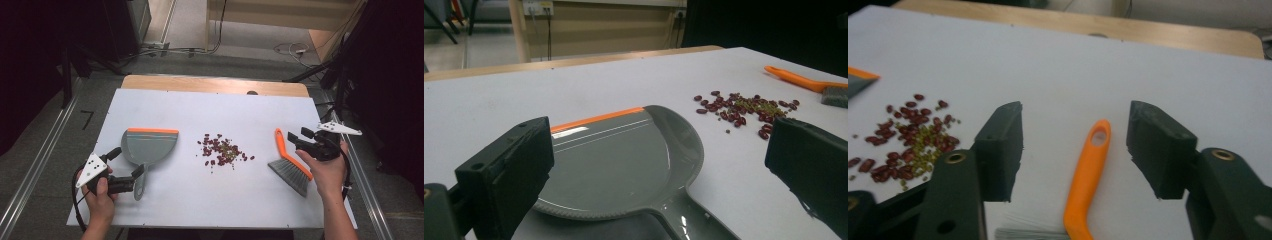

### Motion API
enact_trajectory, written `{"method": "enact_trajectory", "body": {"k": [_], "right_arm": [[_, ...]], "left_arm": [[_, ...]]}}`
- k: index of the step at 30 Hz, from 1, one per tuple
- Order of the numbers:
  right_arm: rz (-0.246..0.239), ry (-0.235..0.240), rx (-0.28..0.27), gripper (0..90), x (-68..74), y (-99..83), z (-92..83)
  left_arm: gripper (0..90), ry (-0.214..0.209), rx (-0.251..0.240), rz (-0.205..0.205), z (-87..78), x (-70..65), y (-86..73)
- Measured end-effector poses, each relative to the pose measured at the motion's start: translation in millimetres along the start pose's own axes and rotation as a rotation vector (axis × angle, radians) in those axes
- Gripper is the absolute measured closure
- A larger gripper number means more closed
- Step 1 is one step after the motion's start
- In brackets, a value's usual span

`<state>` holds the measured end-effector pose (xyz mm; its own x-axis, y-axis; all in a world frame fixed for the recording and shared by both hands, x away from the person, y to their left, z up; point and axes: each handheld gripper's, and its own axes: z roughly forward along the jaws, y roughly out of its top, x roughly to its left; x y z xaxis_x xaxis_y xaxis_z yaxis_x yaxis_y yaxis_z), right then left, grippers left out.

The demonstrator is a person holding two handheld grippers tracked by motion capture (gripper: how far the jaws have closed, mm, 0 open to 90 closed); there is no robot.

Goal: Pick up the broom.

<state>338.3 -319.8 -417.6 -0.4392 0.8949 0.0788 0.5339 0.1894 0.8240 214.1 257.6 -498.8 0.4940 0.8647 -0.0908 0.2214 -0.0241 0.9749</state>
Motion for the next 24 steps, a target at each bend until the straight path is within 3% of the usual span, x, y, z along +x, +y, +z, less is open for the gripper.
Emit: {"method": "enact_trajectory", "body": {"k": [8,12,14,15,21,24], "right_arm": [[-0.026,0.013,0.102,48.2,-0.2,-7.0,17.4],[0.04,0.07,0.174,56.7,1.1,-10.4,25.1],[0.029,0.063,0.197,57.8,1.9,-11.4,27.2],[0.007,0.039,0.236,58.1,3.5,-13.3,31.3],[0.041,0.002,0.334,61.1,0.5,-19.5,41.1],[0.048,0.004,0.354,61.2,-1.2,-21.2,43.2]], "left_arm": [[0.0,0.004,-0.008,0.017,-4.3,-1.9,6.0],[0.0,-0.001,-0.012,0.014,-6.0,-2.7,6.9],[0.0,-0.001,-0.014,0.014,-6.5,-3.0,7.5],[0.0,-0.003,-0.017,0.015,-7.0,-3.2,8.2],[0.0,-0.016,-0.025,0.005,-7.0,-5.8,11.2],[0.0,-0.018,-0.024,0.01,-6.6,-8.3,13.1]]}}
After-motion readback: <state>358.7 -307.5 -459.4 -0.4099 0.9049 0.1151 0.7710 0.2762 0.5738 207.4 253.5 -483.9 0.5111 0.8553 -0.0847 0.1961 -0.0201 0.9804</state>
